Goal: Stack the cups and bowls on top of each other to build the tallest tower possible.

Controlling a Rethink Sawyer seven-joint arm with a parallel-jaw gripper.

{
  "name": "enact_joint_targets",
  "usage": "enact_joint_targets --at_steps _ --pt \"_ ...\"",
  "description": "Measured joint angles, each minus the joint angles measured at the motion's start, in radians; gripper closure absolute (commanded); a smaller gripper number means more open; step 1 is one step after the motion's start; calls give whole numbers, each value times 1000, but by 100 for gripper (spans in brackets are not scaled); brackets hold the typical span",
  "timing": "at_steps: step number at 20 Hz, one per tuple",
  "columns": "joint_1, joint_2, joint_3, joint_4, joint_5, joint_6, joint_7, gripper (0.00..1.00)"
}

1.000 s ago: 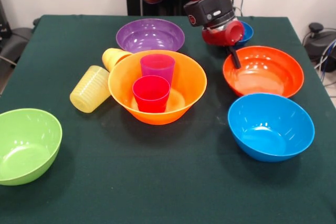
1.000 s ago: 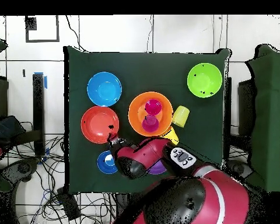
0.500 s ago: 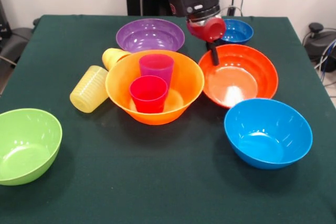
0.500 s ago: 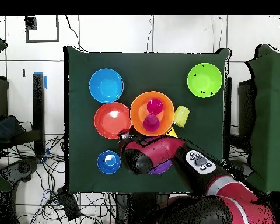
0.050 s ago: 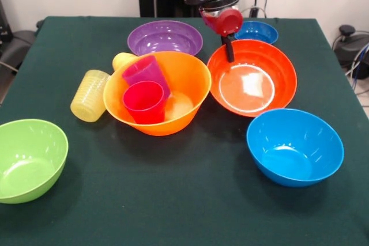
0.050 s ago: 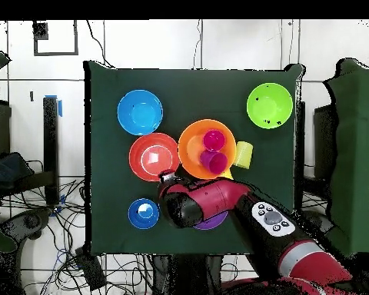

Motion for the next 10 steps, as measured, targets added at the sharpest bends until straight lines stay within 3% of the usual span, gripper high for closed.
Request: enact_joint_targets --at_steps 10 --pt "5 39 5 20 2 -4 0 100"
